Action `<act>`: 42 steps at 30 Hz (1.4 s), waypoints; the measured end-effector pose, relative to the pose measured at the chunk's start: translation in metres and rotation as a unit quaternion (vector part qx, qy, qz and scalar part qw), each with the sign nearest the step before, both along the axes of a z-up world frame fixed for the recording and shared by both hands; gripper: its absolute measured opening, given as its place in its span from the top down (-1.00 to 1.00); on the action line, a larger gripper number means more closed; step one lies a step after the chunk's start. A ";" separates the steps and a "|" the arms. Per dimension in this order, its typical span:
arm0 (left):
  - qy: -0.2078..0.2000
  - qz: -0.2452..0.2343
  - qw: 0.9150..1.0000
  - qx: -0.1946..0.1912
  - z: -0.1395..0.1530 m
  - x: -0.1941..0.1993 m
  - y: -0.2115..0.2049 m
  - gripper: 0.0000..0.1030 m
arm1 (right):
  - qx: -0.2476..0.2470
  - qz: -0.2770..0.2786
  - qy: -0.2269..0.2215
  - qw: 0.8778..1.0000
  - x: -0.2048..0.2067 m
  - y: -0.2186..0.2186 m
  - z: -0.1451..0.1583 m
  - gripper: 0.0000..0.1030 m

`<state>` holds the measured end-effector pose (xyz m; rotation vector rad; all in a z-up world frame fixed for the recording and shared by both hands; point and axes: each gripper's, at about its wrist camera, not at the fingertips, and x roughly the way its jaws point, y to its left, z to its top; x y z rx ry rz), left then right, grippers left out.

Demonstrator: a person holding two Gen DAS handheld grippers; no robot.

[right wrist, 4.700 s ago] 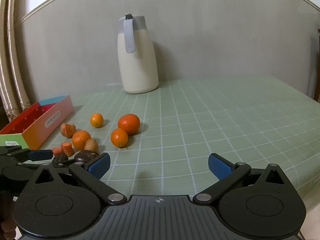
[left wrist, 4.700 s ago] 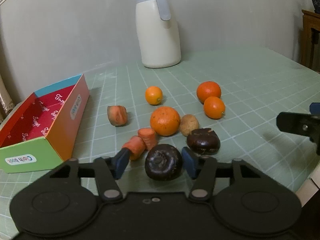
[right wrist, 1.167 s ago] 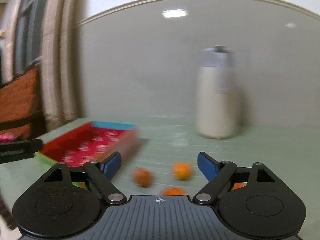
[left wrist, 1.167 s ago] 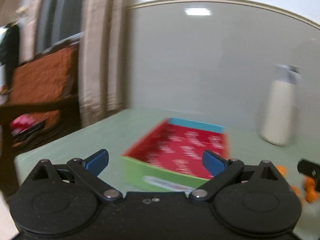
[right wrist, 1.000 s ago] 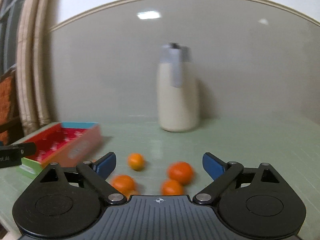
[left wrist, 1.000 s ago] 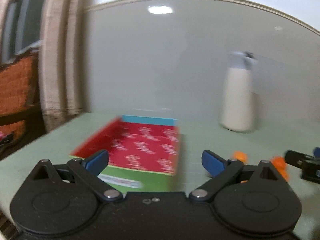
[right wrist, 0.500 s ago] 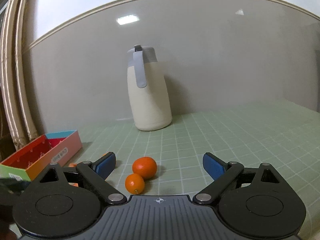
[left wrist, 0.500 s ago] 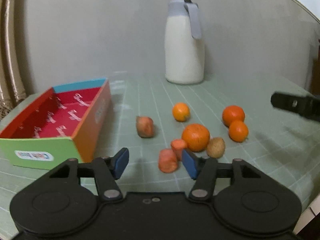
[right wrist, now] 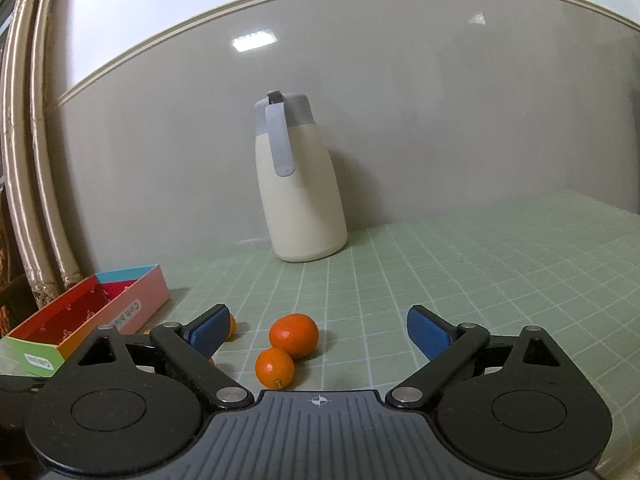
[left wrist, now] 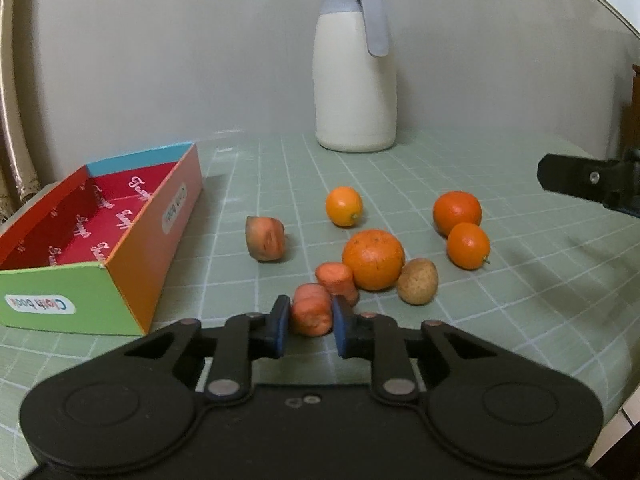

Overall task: Organize fruits
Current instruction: 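Drop the carrot piece into the red box with the left tool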

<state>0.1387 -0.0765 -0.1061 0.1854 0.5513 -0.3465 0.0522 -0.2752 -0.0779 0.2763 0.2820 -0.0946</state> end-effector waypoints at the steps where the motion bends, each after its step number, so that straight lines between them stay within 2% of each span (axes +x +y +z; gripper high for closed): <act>1: -0.009 0.003 1.000 -0.002 0.003 -0.001 0.002 0.75 | 0.000 0.001 0.001 1.000 0.001 0.000 0.000 -0.84; 4: -0.040 0.018 0.999 -0.011 0.013 -0.004 0.009 0.75 | -0.001 0.005 0.004 1.000 0.002 0.002 -0.001 -0.84; 8: -0.071 0.061 0.995 -0.021 0.027 0.002 0.027 0.75 | -0.008 0.012 0.008 1.000 0.004 0.009 -0.002 -0.84; 13: -0.079 0.120 0.989 -0.032 0.039 0.021 0.059 0.75 | -0.014 0.022 0.010 1.000 0.007 0.018 -0.005 -0.84; 16: -0.085 0.149 0.985 -0.027 0.044 0.034 0.077 0.75 | -0.015 0.029 0.013 0.999 0.010 0.025 -0.005 -0.84; 24: -0.078 0.219 0.972 -0.009 0.045 0.068 0.122 0.75 | -0.037 0.055 0.014 0.998 0.016 0.044 -0.009 -0.84; 28: -0.043 0.262 0.964 -0.009 0.039 0.084 0.139 0.75 | -0.035 0.066 0.020 0.997 0.019 0.048 -0.011 -0.84; 30: -0.040 0.273 0.961 -0.003 0.039 0.085 0.142 0.74 | -0.032 0.074 0.023 0.996 0.021 0.050 -0.012 -0.84; 34: -0.042 0.288 0.957 0.009 0.041 0.078 0.138 0.51 | -0.028 0.095 0.031 0.995 0.025 0.055 -0.014 -0.84; 35: -0.044 0.289 0.956 0.007 0.041 0.076 0.138 0.49 | -0.026 0.104 0.034 0.994 0.026 0.057 -0.015 -0.84; 38: -0.049 0.290 0.956 -0.008 0.045 0.068 0.139 0.25 | -0.037 0.119 0.041 0.991 0.029 0.065 -0.016 -0.83; 40: -0.058 0.290 0.955 -0.019 0.048 0.062 0.139 -0.27 | -0.044 0.128 0.040 0.990 0.030 0.069 -0.016 -0.80; 41: -0.063 0.293 0.954 -0.021 0.048 0.061 0.139 -0.36 | -0.045 0.132 0.041 0.989 0.031 0.070 -0.016 -0.74; 42: -0.069 0.296 0.952 -0.023 0.049 0.058 0.140 -0.45 | -0.046 0.136 0.045 0.989 0.033 0.072 -0.017 -0.55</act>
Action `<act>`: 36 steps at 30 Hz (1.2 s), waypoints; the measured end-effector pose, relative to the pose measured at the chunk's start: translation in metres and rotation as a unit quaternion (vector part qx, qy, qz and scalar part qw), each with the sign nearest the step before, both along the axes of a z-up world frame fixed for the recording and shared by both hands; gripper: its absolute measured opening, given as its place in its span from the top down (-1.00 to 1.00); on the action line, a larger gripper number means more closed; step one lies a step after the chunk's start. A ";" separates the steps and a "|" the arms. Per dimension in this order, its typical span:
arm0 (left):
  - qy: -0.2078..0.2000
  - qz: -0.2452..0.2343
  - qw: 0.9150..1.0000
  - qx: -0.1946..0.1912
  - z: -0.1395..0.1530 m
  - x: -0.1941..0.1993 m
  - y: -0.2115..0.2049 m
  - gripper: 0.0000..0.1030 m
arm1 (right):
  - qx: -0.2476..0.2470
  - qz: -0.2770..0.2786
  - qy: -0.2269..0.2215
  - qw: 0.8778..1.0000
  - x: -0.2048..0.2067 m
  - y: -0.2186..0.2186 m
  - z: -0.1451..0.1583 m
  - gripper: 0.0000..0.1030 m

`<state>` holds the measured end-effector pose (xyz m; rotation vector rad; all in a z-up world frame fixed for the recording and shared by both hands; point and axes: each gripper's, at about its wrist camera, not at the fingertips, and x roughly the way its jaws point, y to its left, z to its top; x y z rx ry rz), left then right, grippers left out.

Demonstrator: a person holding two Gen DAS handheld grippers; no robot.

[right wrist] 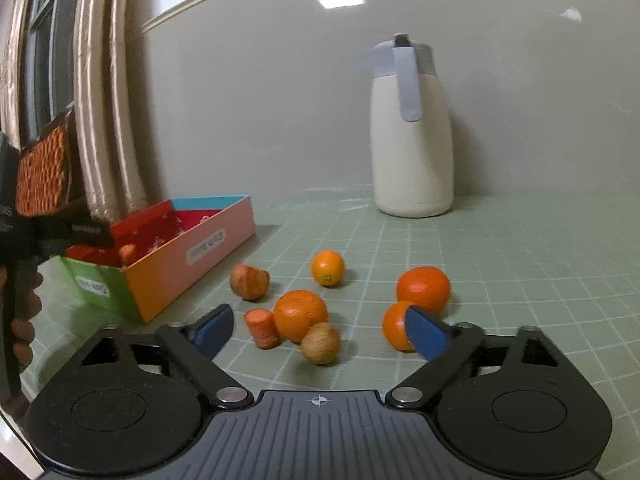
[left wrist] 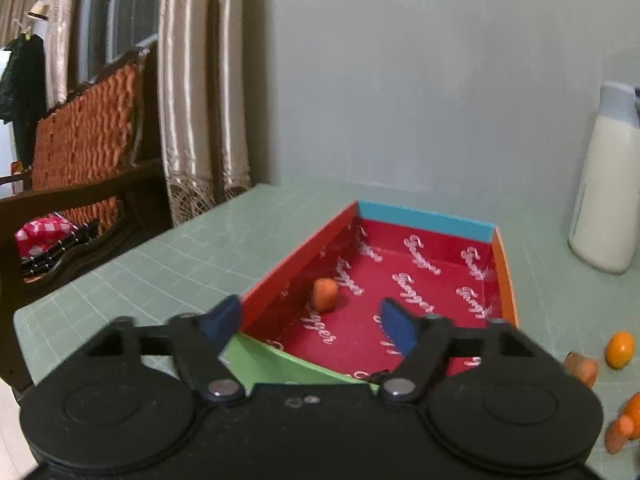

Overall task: Organize fruits
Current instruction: 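Drop the carrot piece into the red box with the left tool, then grasp the potato with the right tool and release it into the box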

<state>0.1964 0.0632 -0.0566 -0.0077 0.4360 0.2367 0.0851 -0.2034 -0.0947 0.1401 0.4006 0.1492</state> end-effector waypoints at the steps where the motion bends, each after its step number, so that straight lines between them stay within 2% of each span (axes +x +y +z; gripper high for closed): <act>1: -0.005 0.001 1.000 -0.001 0.002 -0.005 0.001 -0.46 | 0.001 0.003 0.006 1.000 0.003 0.001 -0.001 -0.39; 6: -0.010 0.011 1.000 -0.018 0.007 -0.020 0.015 -0.46 | 0.019 0.001 0.027 0.999 0.013 -0.002 -0.006 -0.30; 9: -0.017 0.024 0.999 -0.024 0.010 -0.032 0.025 -0.51 | 0.021 0.001 0.040 0.999 0.018 -0.002 -0.008 0.09; 12: -0.021 0.035 0.999 -0.025 0.012 -0.043 0.034 -0.52 | 0.034 -0.003 0.053 0.998 0.022 -0.005 -0.011 0.10; 15: -0.017 0.040 0.999 -0.023 0.012 -0.050 0.041 -0.52 | 0.027 -0.008 0.056 0.998 0.025 -0.004 -0.013 0.11; 17: -0.014 0.040 0.999 -0.026 0.012 -0.056 0.044 -0.52 | 0.031 -0.008 0.062 0.998 0.028 -0.003 -0.015 0.27; 18: -0.012 0.040 0.999 -0.027 0.012 -0.060 0.046 -0.53 | 0.030 -0.005 0.067 0.997 0.030 -0.002 -0.017 0.51; 26: -0.011 0.047 0.998 -0.046 0.011 -0.090 0.060 -0.60 | 0.023 -0.003 0.048 0.999 0.024 0.005 -0.016 0.51; 36: -0.014 0.091 0.992 -0.081 0.008 -0.114 0.089 -0.63 | 0.041 0.063 -0.037 0.996 0.012 0.045 0.028 0.51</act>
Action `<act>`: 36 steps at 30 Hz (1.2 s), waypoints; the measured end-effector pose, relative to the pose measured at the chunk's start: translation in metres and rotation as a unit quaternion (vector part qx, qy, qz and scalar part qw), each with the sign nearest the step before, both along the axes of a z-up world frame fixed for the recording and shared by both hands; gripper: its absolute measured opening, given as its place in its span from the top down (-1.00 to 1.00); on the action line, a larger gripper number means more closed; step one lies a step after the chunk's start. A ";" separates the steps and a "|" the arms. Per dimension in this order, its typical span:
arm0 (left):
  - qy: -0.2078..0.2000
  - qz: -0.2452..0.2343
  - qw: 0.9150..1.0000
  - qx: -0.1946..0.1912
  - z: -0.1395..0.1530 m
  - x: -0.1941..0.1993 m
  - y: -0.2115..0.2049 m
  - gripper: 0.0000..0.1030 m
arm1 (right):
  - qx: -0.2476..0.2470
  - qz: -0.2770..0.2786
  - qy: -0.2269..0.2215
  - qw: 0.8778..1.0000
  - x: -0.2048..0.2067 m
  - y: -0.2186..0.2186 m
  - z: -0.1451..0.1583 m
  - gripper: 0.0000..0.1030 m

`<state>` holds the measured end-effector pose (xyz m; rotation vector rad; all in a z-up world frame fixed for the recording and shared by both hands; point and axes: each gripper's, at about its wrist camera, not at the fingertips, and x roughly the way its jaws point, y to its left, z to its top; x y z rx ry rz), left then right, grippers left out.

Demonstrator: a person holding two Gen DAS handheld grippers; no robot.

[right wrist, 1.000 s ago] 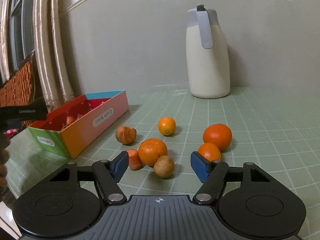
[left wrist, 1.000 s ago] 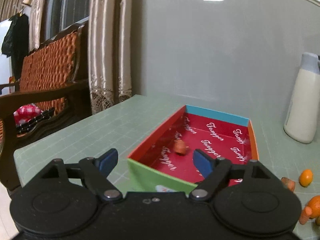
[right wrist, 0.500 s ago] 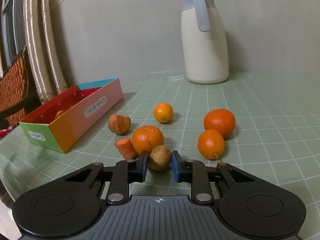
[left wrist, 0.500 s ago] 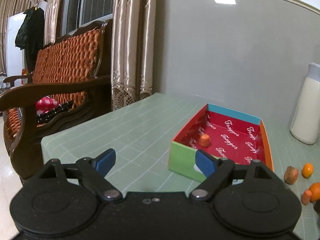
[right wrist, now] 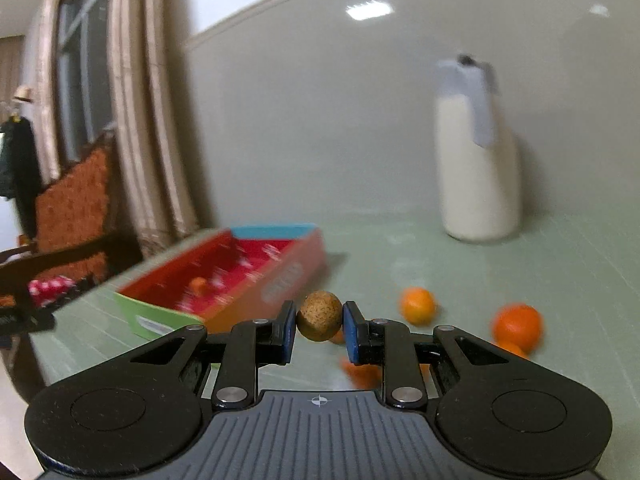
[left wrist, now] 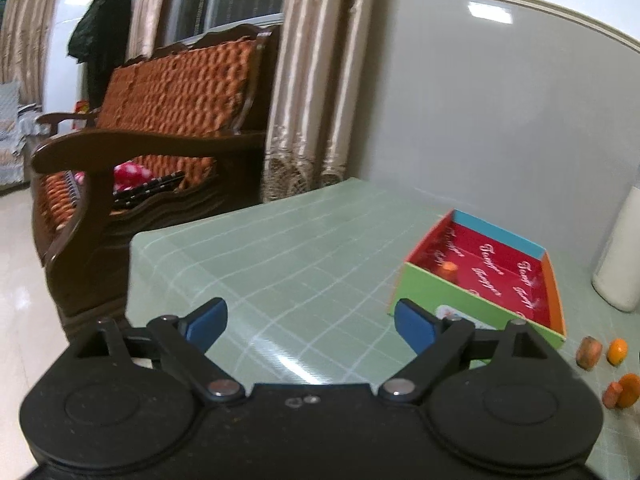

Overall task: Organize fruits
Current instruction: 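Grasp the potato with the right tool and release it into the box, then grasp the second carrot piece with the left tool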

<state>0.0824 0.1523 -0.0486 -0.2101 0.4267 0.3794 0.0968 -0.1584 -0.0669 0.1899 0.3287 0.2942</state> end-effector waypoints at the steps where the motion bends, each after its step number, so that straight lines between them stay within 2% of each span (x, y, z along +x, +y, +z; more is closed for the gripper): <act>1: -0.001 0.004 1.000 -0.001 0.000 -0.002 0.003 -0.63 | 0.001 0.009 -0.005 1.000 0.003 0.008 0.004 0.51; 10: -0.003 0.021 1.000 -0.008 0.000 -0.007 0.014 -0.65 | -0.003 0.082 -0.011 0.997 0.046 0.084 0.018 0.51; 18: -0.004 0.018 1.000 -0.020 -0.001 -0.007 0.018 -0.65 | -0.016 0.097 0.042 0.994 0.099 0.136 0.004 0.51; 23: -0.006 0.021 0.999 -0.028 -0.001 -0.006 0.020 -0.65 | -0.007 0.106 0.079 0.991 0.110 0.143 -0.004 0.49; 25: -0.006 0.021 0.999 -0.027 -0.001 -0.006 0.020 -0.66 | 0.003 0.112 0.079 0.991 0.109 0.141 -0.003 0.38; 26: -0.005 0.021 0.999 -0.027 -0.001 -0.006 0.020 -0.66 | 0.004 0.111 0.076 0.991 0.108 0.141 -0.002 0.05; 27: -0.004 0.021 0.999 -0.027 -0.002 -0.005 0.019 -0.66 | 0.007 0.109 0.071 0.991 0.105 0.137 0.000 -0.39; 28: -0.003 0.021 0.999 -0.026 -0.002 -0.005 0.018 -0.66 | 0.011 0.106 0.064 0.992 0.101 0.134 0.002 -0.60; 36: -0.013 -0.011 1.000 0.016 0.001 -0.002 -0.008 -0.66 | 0.030 0.073 0.022 0.997 0.060 0.069 0.022 -0.60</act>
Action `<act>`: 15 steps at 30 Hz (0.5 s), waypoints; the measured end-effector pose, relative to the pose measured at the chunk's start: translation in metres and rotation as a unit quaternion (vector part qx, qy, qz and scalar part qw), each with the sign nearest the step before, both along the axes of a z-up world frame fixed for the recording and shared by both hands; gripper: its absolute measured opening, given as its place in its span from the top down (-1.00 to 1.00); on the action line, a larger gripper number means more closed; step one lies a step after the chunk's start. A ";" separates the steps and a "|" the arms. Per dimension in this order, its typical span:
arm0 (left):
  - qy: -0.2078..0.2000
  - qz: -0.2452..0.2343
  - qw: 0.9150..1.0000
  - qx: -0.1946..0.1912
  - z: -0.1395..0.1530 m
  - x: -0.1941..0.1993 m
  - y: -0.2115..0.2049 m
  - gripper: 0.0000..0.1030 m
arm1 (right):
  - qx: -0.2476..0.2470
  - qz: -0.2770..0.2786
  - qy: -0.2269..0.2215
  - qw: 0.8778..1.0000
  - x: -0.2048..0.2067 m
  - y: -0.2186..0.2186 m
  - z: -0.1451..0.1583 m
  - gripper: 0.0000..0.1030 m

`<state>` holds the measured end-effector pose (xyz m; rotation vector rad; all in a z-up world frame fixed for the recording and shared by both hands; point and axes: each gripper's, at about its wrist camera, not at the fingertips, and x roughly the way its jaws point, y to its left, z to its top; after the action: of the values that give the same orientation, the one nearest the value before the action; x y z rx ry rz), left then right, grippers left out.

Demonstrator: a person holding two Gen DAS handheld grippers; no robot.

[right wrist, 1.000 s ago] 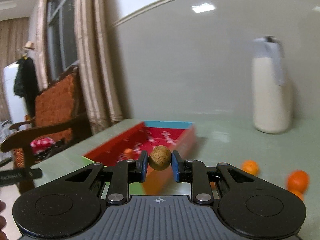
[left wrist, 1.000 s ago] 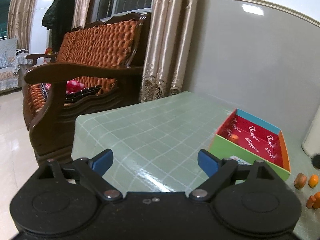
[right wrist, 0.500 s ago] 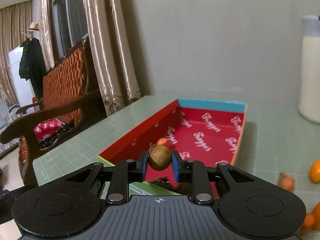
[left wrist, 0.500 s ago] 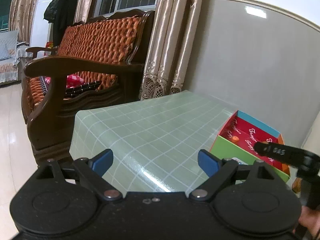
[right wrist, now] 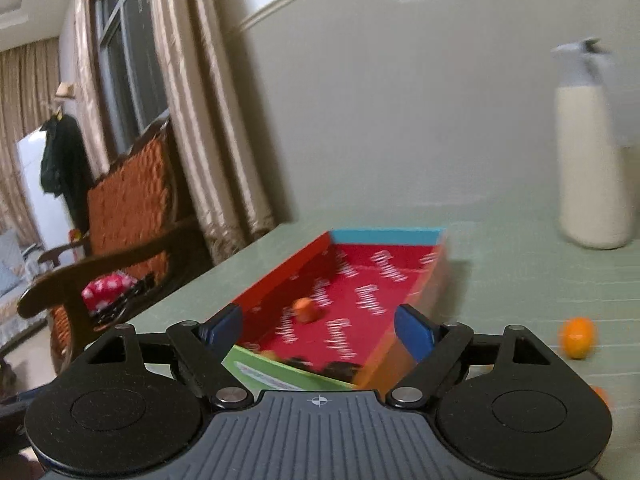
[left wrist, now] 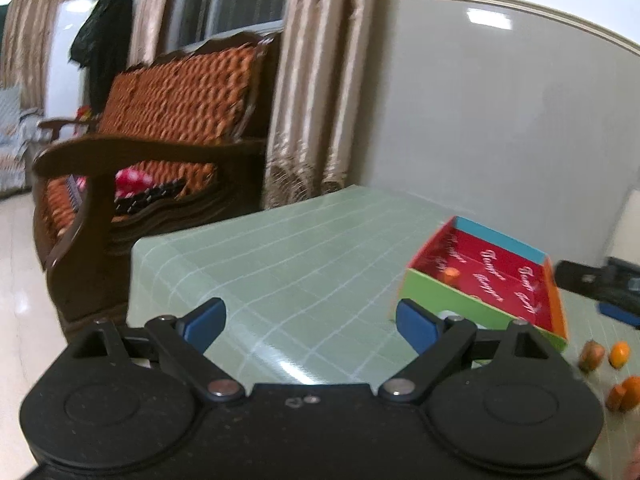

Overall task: Organize fruits
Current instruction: 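Grasp the second carrot piece with the left tool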

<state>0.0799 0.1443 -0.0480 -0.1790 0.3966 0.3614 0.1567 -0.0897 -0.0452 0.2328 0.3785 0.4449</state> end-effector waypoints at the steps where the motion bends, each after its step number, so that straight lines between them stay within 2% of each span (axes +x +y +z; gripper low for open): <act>1: -0.003 -0.012 1.000 0.006 0.000 0.000 -0.006 -0.66 | -0.001 -0.010 -0.004 1.000 -0.006 -0.011 0.001 -0.61; 3: -0.009 -0.045 0.999 0.018 0.001 0.001 -0.022 -0.66 | -0.006 -0.037 -0.012 0.999 -0.019 -0.036 0.002 -0.66; 6: -0.013 -0.098 0.994 0.042 0.000 0.005 -0.051 -0.66 | -0.011 -0.097 -0.025 0.995 -0.039 -0.073 -0.002 -0.86; 12: -0.012 -0.200 0.978 0.054 -0.008 0.013 -0.106 -0.66 | -0.036 -0.204 -0.044 0.977 -0.072 -0.125 -0.017 -0.87; 15: -0.007 -0.234 0.970 0.061 -0.014 0.018 -0.132 -0.66 | -0.044 -0.262 -0.039 0.963 -0.083 -0.145 -0.022 -0.90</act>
<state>0.0975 0.0123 -0.0624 0.0346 0.3892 -0.0820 0.0740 -0.2348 -0.0677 0.2183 0.2444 -0.0836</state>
